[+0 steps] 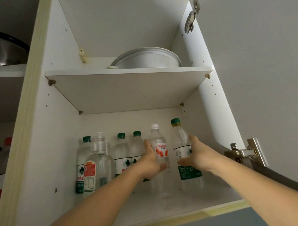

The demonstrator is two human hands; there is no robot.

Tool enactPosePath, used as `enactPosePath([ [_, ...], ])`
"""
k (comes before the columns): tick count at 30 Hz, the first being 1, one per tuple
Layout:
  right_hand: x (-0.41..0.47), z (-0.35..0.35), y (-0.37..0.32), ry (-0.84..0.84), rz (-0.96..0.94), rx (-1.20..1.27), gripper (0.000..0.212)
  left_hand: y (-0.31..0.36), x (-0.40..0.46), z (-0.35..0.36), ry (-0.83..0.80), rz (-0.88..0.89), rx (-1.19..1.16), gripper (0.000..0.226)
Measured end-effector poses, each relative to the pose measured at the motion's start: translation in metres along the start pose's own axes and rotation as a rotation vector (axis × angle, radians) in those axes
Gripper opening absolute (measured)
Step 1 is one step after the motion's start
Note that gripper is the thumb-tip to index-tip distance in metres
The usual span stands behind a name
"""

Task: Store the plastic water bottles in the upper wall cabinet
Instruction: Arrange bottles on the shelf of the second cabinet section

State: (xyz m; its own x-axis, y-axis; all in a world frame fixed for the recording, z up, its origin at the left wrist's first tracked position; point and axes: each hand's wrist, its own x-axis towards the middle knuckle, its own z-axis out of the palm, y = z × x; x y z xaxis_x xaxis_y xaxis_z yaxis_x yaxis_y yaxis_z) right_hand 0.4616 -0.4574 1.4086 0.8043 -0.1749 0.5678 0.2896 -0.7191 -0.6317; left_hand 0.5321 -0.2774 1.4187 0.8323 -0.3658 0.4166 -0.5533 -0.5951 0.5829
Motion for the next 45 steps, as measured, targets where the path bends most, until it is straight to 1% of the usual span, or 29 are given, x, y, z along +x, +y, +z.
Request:
enactPosePath([
  [4, 0.008, 0.007, 0.010, 0.025, -0.037, -0.003, 0.073, 0.001, 0.011, 0.001, -0.037, -0.036, 0.019, 0.123],
  [9, 0.019, 0.009, 0.021, 0.005, -0.034, 0.046, 0.070, -0.004, 0.016, -0.006, -0.076, -0.031, 0.071, 0.119],
  [13, 0.029, 0.013, 0.018, -0.053, 0.000, 0.065, 0.071, -0.005, 0.019, -0.021, -0.068, 0.014, 0.121, 0.130],
  [15, 0.035, 0.013, 0.017, -0.089, 0.021, 0.062, 0.072, -0.005, 0.022, -0.022, -0.040, 0.088, 0.203, 0.139],
  [17, 0.041, 0.012, 0.017, -0.128, 0.035, 0.058, 0.073, -0.005, 0.026, -0.019, 0.001, 0.124, 0.263, 0.147],
  [19, 0.047, 0.011, 0.017, -0.154, 0.043, 0.051, 0.072, -0.007, 0.030, -0.014, 0.053, 0.157, 0.380, 0.150],
  [21, 0.052, 0.011, 0.017, -0.176, 0.051, 0.053, 0.070, -0.012, 0.035, -0.012, 0.111, 0.211, 0.568, 0.148],
  [22, 0.055, 0.012, 0.018, -0.190, 0.054, 0.063, 0.069, -0.014, 0.039, -0.014, 0.128, 0.236, 0.623, 0.145],
  [26, 0.066, 0.022, 0.024, -0.220, 0.054, 0.149, 0.066, -0.021, 0.055, -0.021, 0.167, 0.284, 0.618, 0.135],
  [29, 0.073, 0.031, 0.030, -0.218, 0.061, 0.213, 0.061, -0.030, 0.063, -0.016, 0.241, 0.317, 0.656, 0.134],
  [33, 0.084, 0.034, 0.027, -0.237, 0.071, 0.142, 0.057, -0.036, 0.072, -0.011, 0.310, 0.322, 0.759, 0.132],
  [37, 0.095, 0.032, 0.016, -0.264, 0.127, 0.028, 0.058, -0.038, 0.073, -0.010, 0.358, 0.313, 0.878, 0.129],
  [40, 0.100, 0.036, 0.017, -0.239, 0.139, 0.032, 0.057, -0.039, 0.072, -0.011, 0.401, 0.338, 0.995, 0.127],
  [45, 0.107, 0.042, 0.025, -0.206, 0.117, 0.019, 0.048, -0.043, 0.068, -0.013, 0.417, 0.378, 1.085, 0.118],
])
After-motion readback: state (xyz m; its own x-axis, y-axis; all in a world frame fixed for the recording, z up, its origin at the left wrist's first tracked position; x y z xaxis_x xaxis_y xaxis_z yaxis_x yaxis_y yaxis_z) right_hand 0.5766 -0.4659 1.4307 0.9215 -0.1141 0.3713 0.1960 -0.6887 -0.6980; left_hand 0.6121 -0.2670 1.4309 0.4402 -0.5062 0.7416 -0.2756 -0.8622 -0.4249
